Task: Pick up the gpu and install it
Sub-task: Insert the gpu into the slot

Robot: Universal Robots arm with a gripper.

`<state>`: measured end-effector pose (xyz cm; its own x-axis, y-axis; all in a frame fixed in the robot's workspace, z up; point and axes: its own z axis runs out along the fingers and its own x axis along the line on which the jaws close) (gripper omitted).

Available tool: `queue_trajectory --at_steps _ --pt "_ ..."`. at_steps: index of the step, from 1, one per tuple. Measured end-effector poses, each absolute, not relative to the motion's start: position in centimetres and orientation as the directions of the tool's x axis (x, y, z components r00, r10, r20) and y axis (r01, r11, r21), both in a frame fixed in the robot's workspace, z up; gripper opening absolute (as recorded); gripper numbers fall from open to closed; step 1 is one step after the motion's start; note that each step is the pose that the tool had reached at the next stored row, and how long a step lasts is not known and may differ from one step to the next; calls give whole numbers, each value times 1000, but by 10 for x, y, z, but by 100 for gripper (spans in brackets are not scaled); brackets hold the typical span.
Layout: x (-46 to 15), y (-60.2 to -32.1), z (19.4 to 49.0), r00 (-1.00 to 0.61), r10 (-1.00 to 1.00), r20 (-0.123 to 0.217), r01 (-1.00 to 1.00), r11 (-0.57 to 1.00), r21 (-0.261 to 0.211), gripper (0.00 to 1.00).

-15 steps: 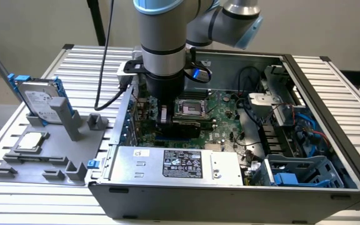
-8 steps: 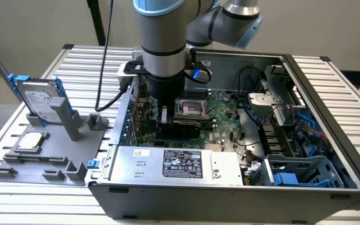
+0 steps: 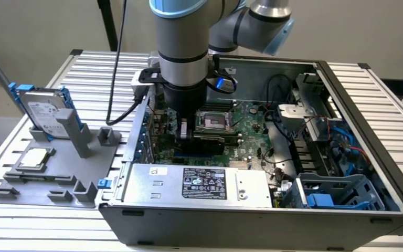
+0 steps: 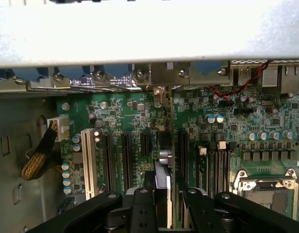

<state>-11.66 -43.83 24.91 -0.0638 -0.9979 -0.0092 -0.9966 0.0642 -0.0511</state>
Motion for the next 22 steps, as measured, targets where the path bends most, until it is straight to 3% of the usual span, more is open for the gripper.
queue_trajectory --at_steps 22 --pt "-117 -443 248 -64 -998 -9 -997 64 -50 27"
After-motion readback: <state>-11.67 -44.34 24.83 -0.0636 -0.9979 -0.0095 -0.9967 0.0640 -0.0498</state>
